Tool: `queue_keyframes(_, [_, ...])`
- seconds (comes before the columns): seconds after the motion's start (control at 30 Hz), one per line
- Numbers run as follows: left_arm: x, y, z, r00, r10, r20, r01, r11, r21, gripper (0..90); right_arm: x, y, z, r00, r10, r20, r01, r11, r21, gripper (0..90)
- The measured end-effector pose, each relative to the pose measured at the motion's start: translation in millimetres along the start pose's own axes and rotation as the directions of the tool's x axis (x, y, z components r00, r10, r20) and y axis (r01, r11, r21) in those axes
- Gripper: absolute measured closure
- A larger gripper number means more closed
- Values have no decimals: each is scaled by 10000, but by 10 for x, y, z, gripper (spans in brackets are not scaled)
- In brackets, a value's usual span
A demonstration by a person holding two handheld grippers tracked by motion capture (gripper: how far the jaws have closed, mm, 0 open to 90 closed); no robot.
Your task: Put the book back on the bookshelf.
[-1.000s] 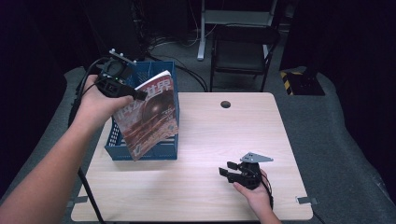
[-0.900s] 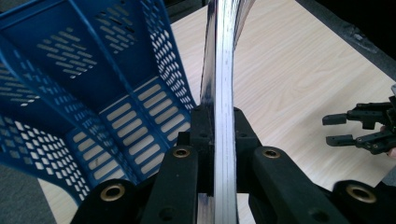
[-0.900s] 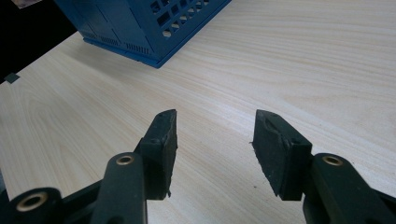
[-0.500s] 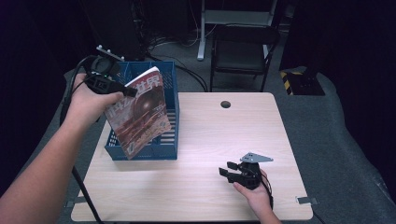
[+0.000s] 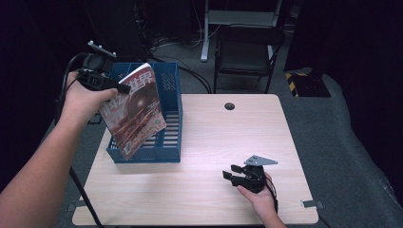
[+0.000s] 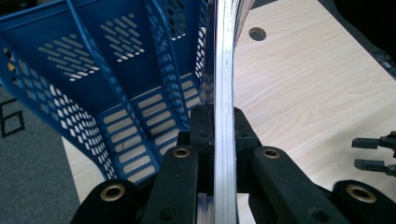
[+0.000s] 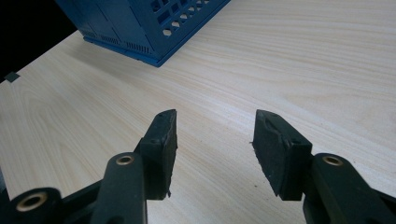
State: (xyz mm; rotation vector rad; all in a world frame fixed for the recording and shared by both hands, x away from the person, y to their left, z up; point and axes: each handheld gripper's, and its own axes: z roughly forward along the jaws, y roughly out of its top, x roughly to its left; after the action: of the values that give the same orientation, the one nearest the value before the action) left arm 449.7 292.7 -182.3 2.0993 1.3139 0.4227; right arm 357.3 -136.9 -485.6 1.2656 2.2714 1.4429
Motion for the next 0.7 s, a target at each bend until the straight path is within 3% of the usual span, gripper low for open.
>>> queue_keyframes(0.37, [193,0,-76,9969,-560,-546,557,9984,-84,839,1,0,5,10000,-11,-29,11,10000,-26,495])
queue_keyframes(0.7, [349,2,-74,9874,-1346,-832,1331,9908,-229,839,6,-1,6,10000,40,-38,-40,10000,-7,494])
